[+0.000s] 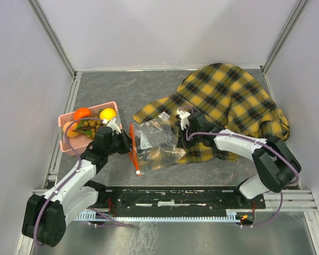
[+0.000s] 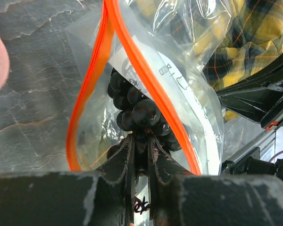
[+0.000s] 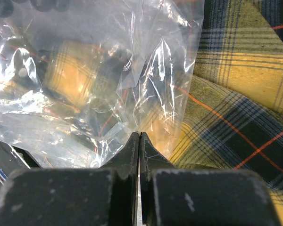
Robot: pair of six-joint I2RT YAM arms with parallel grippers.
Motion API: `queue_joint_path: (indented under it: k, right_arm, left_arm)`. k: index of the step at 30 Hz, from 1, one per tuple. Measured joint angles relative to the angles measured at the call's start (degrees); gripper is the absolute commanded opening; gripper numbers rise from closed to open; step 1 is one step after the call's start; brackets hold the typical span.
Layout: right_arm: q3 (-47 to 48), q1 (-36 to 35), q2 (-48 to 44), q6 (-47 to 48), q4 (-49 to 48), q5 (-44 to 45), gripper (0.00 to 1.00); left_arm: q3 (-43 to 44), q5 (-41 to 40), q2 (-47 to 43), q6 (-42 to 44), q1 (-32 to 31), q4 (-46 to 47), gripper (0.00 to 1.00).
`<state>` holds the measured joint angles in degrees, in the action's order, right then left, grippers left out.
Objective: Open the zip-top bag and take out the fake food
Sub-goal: Pick up the fake fruit from the zipper food storage bag.
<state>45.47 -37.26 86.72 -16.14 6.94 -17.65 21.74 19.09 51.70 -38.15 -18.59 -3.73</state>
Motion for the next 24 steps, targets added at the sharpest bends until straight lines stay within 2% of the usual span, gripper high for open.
queue_joint_path:
  k: [24]
  right_arm:
    - [-4.8, 6.4, -5.4, -1.2, -1.7, 1.2, 0.02]
  left_arm:
    - [3.3, -0.6, -4.1, 3.9, 3.1, -9.2, 0.03]
